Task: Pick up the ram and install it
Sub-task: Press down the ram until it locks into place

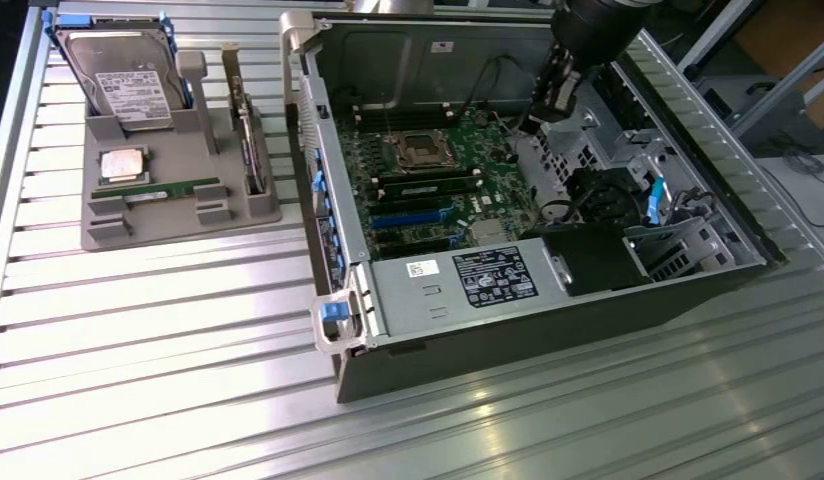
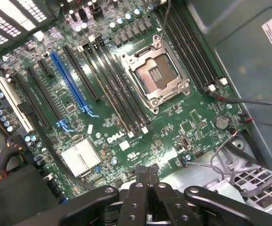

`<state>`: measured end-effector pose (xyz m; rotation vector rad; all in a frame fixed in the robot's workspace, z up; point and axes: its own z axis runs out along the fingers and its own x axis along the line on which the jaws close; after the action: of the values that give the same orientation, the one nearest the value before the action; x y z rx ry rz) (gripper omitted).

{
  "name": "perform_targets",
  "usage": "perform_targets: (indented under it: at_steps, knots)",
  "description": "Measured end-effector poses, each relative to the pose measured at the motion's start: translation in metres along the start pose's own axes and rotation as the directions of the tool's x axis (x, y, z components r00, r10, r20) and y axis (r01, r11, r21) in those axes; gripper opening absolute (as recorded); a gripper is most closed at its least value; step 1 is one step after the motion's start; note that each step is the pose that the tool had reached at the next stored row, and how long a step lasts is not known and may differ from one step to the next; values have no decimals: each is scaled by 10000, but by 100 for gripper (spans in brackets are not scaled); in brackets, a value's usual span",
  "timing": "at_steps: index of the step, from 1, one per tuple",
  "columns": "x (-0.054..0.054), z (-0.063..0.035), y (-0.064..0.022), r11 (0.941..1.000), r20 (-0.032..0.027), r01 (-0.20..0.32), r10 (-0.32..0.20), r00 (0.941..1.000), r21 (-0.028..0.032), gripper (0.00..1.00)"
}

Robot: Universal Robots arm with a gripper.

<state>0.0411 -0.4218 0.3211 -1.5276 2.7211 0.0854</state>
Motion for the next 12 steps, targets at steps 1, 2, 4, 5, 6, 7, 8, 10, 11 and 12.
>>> perform_targets:
  at_steps: [1, 2, 4, 5, 6, 7, 8, 10, 11, 12]
  knots:
    - [0, 0, 0, 9999, 4, -109, 109, 9999, 5, 11]
    - [0, 0, 0, 9998, 8, -206, 206, 9998, 9, 11]
    - [0, 1, 0, 9984, 18, -572, 572, 9984, 27, 11]
    - [0, 1, 0, 9973, 25, -734, 734, 9973, 34, 11]
    - [0, 1, 0, 9959, 32, -904, 903, 9959, 41, 11]
    - [0, 1, 0, 9942, 39, -1077, 1077, 9942, 49, 11]
    - [0, 1, 0, 9927, 43, -1208, 1208, 9927, 55, 11]
    - [0, 1, 0, 9897, 53, -1428, 1428, 9897, 63, 11]
    - [0, 1, 0, 9885, 57, -1514, 1513, 9885, 67, 11]
    - [0, 1, 0, 9856, 63, -1690, 1689, 9856, 74, 11]
